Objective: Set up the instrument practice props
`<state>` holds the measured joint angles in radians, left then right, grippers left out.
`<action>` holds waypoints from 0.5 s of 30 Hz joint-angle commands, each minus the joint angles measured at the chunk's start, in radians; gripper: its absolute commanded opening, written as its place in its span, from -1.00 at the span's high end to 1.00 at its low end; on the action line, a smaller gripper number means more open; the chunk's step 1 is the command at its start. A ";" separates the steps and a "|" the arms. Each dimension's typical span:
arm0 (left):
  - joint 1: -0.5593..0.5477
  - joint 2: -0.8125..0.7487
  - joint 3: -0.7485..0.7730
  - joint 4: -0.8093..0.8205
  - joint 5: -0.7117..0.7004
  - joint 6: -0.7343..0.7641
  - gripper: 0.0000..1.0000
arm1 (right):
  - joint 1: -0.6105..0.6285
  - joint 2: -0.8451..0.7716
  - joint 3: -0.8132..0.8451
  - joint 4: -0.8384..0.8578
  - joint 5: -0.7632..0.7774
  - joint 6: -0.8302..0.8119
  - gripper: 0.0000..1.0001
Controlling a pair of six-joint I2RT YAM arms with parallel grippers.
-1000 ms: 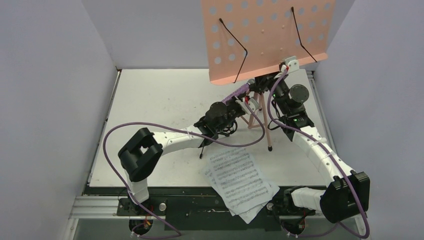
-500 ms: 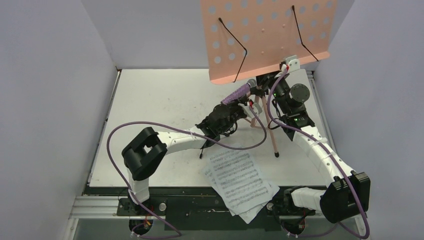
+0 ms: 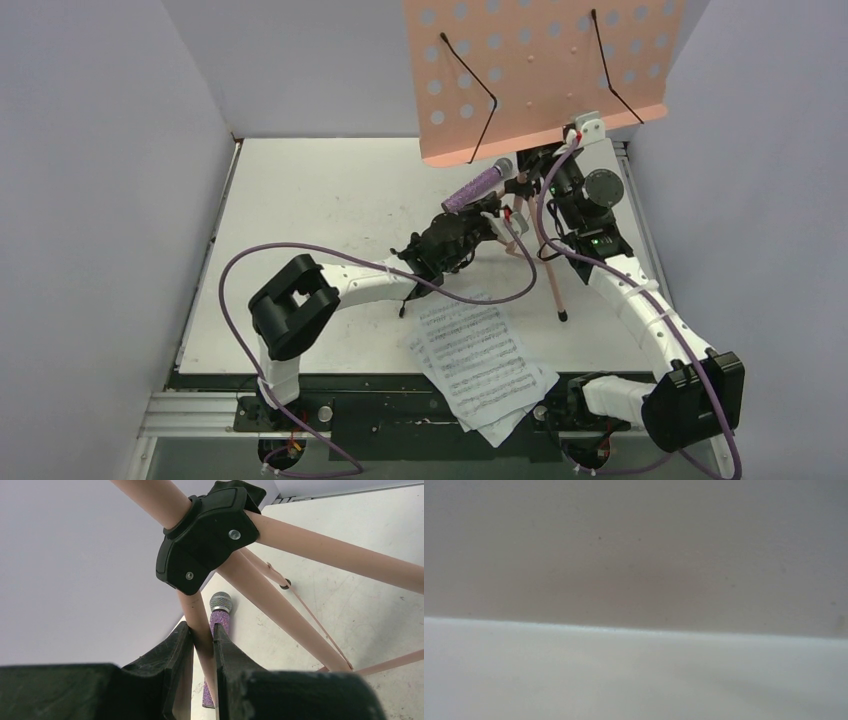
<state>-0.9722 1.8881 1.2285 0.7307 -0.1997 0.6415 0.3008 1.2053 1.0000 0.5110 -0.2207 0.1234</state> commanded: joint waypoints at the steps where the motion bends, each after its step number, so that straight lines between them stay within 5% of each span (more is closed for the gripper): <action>1: -0.040 0.051 0.015 -0.040 0.044 0.055 1.00 | 0.014 -0.148 0.089 0.350 0.022 0.048 0.89; 15: -0.056 0.072 0.021 -0.027 0.034 0.019 1.00 | 0.012 -0.236 -0.052 0.310 0.096 0.047 0.89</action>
<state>-1.0183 1.9396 1.2289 0.7029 -0.2016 0.6750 0.3008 1.0584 0.9222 0.5110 -0.1173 0.0891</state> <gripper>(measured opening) 0.136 0.262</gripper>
